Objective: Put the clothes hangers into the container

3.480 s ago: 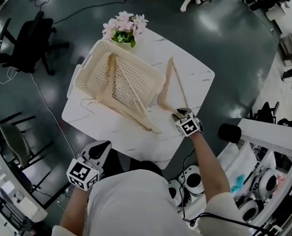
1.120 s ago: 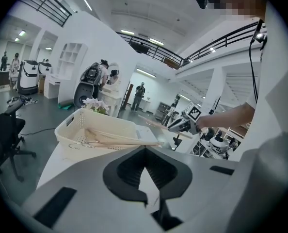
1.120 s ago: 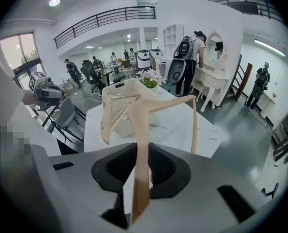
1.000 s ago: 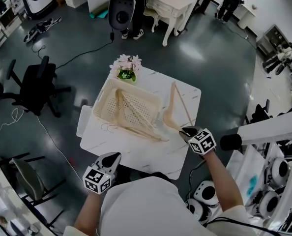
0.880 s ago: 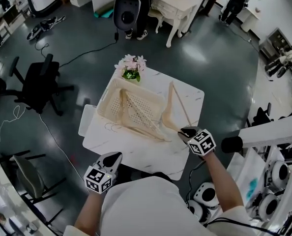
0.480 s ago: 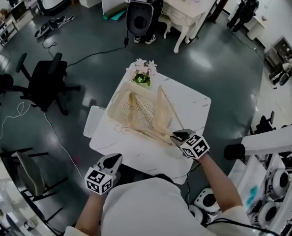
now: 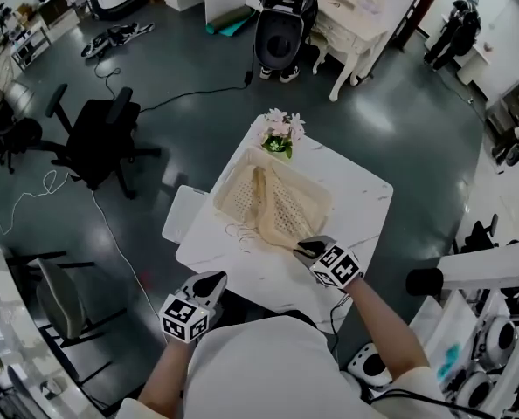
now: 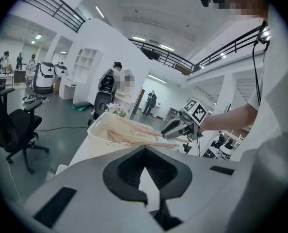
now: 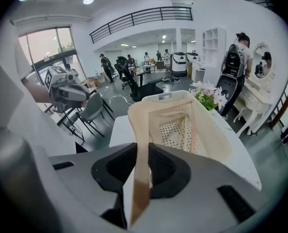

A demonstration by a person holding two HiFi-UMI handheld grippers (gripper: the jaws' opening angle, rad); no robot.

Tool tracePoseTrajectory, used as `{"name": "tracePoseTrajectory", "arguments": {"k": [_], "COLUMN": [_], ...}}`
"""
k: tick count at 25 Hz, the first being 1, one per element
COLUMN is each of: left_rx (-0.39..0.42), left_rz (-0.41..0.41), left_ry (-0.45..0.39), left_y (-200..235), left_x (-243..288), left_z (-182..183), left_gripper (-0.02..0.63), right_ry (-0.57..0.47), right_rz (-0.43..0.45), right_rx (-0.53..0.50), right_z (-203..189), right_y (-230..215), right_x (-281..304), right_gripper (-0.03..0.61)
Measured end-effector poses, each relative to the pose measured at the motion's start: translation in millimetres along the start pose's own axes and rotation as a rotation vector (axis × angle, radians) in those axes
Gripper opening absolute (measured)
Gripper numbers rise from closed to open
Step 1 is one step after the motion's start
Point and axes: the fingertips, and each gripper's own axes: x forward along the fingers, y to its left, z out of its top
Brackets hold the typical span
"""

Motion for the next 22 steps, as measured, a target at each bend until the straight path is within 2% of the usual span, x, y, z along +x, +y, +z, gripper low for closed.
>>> {"name": "tracePoseTrajectory", "arguments": {"k": [5, 11, 16, 22], "left_rx": [-0.014, -0.027, -0.036, -0.043], "left_rz": [0.014, 0.027, 0.027, 0.011], "left_ry": [-0.002, 0.0, 0.003, 0.008], "left_y": [13, 25, 34, 37], "left_x": [-8, -15, -19, -24], "left_z": [-2, -2, -4, -9], "left_gripper": [0.008, 0.008, 0.008, 0.008], "right_ry": [0.025, 0.056, 0.067, 0.061], "right_rz": [0.024, 0.056, 0.05, 0.015], "right_rx": [-0.005, 0.041, 0.078, 0.062], "right_z": [4, -1, -4, 1], "right_y": [4, -7, -14, -16], "right_x": [22, 40, 49, 46], "right_gripper": [0.084, 0.084, 0.086, 0.104]}}
